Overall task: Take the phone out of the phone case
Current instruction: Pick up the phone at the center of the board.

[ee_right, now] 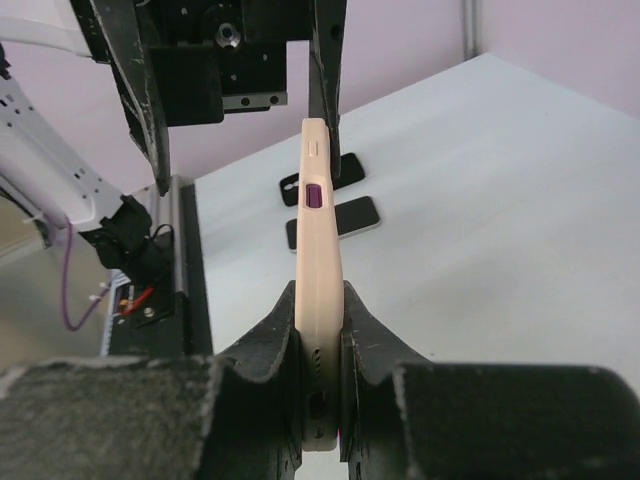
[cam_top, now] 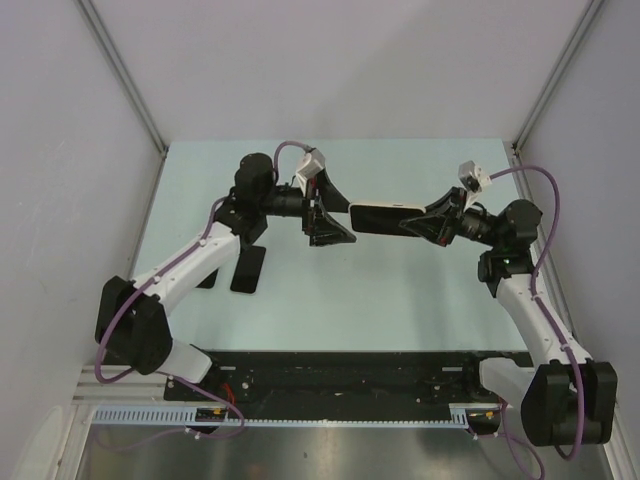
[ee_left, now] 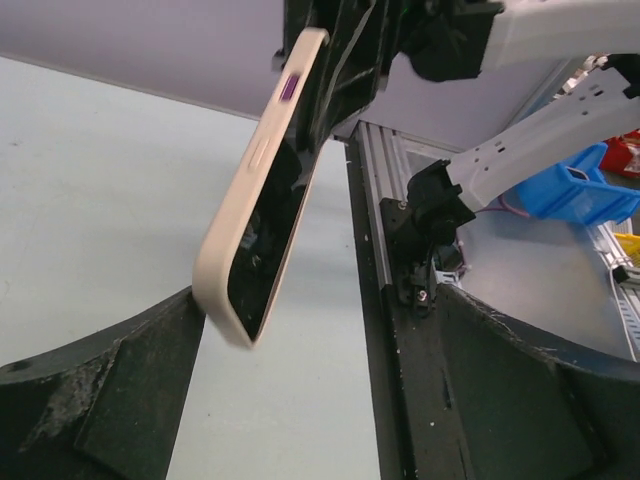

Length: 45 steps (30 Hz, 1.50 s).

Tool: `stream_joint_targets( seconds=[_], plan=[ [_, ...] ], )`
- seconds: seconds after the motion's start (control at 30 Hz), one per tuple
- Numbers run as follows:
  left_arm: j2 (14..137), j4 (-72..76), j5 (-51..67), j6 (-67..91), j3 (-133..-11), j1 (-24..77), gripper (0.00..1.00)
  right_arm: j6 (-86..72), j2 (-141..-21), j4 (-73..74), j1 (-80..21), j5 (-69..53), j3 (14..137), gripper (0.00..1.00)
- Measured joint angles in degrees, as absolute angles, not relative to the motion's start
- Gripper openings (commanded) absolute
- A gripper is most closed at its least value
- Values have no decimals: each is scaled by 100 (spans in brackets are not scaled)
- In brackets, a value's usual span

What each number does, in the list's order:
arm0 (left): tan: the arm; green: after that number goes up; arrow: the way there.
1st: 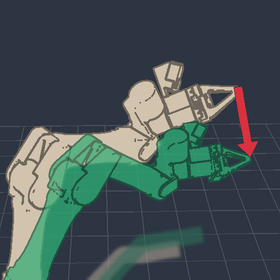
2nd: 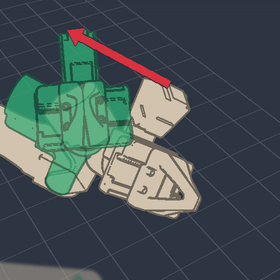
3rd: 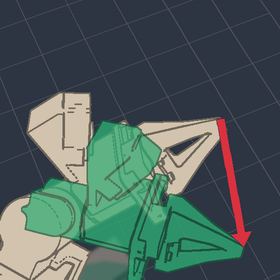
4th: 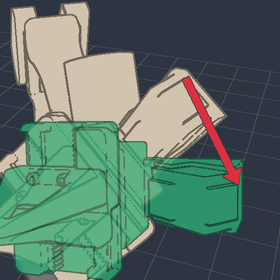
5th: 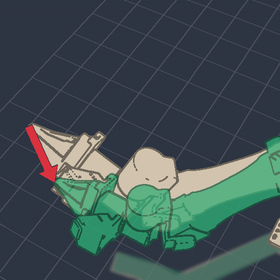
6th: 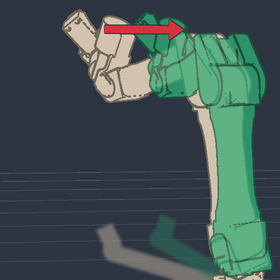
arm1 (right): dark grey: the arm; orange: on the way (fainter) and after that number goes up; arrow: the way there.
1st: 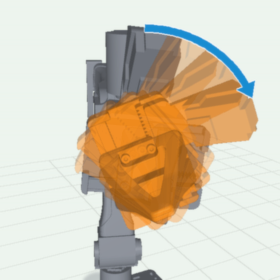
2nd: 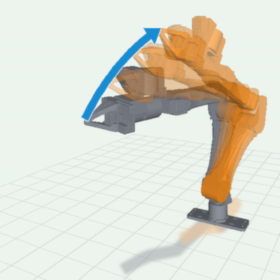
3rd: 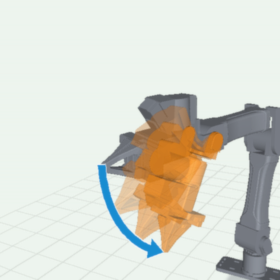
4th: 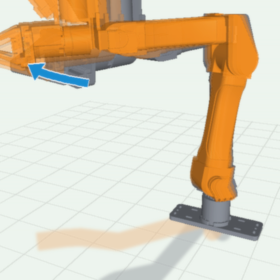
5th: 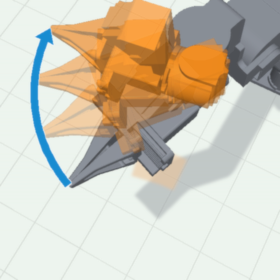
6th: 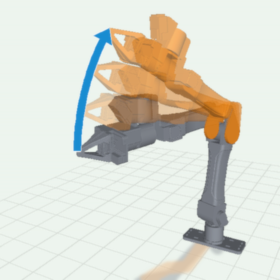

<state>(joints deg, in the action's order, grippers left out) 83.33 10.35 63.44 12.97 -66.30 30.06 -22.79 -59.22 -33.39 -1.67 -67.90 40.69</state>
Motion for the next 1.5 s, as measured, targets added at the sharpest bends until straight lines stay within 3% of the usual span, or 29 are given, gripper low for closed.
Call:
stream_joint_targets(
  seconds=[0.37,0.77,1.1,1.5],
  plan=[
    [8307,1946,6154,2003,-6368,3249,100,-3529,-6364,-4897,-526,-6573,3583,0],
    [8309,2257,5763,2257,-6117,3389,91,-4007,-6361,-5553,-563,-6180,3264,0],
    [8318,2285,5476,2305,-6042,3474,74,-4200,-6556,-5813,-681,-6123,3247,0],
    [8425,2307,5400,2305,-6042,3535,60,-4261,-6582,-5918,-707,-6130,3188,0]
  ],
)
